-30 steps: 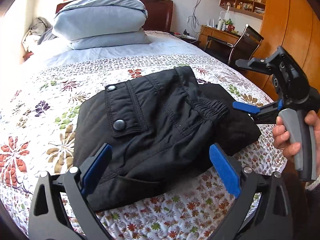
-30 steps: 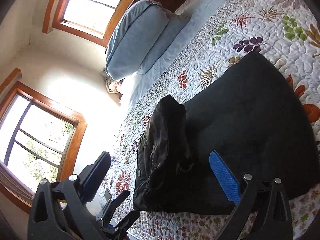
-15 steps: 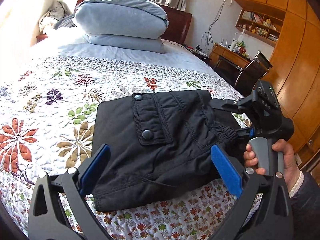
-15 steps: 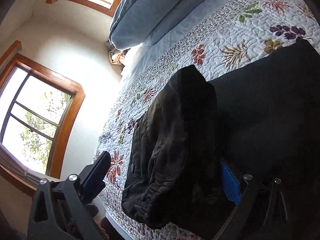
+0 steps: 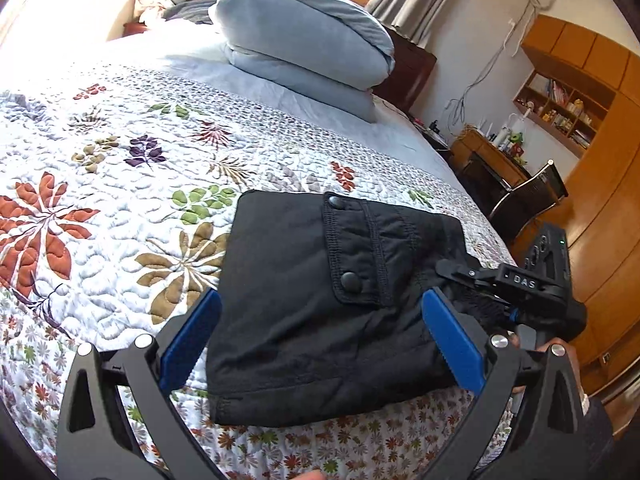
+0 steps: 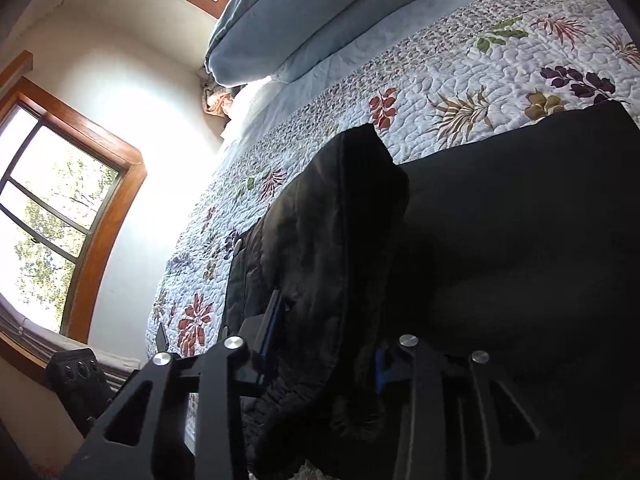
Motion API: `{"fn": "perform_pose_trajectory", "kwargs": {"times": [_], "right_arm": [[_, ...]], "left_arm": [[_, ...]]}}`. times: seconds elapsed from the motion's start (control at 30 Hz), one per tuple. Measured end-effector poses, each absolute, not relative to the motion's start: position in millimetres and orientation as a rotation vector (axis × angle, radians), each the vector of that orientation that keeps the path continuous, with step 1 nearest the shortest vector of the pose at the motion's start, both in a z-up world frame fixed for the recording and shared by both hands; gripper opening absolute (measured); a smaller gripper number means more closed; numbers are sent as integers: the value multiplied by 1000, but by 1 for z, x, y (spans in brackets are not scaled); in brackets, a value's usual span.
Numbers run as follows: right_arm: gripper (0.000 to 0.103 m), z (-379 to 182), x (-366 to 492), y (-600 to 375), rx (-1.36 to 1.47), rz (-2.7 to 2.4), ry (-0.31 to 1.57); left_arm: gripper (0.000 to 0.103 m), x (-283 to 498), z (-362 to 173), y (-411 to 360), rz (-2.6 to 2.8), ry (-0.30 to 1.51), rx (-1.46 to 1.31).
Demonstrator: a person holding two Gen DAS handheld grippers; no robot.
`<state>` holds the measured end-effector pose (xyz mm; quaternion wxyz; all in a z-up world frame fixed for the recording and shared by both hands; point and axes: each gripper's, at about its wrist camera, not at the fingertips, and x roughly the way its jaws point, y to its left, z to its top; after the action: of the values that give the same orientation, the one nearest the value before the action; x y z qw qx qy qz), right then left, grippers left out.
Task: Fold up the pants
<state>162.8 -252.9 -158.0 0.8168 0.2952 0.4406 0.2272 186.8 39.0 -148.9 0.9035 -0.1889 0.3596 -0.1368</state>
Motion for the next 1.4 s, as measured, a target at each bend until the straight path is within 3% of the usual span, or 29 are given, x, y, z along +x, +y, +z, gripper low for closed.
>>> {"fn": "perform_pose_trajectory", "kwargs": {"times": [0.53, 0.73, 1.03, 1.4], "right_arm": [[15, -90, 134, -272, 604, 552, 827], [14, -76, 126, -306, 602, 506, 800], [14, -81, 112, -372, 638, 364, 781], [14, -132, 118, -410, 711, 283, 847]], "left_arm": [[100, 184, -144, 58, -170, 787, -366], [100, 185, -146, 49, -181, 797, -349], [100, 190, -150, 39, -183, 822, -320], [100, 197, -148, 16, -221, 836, -262]]}}
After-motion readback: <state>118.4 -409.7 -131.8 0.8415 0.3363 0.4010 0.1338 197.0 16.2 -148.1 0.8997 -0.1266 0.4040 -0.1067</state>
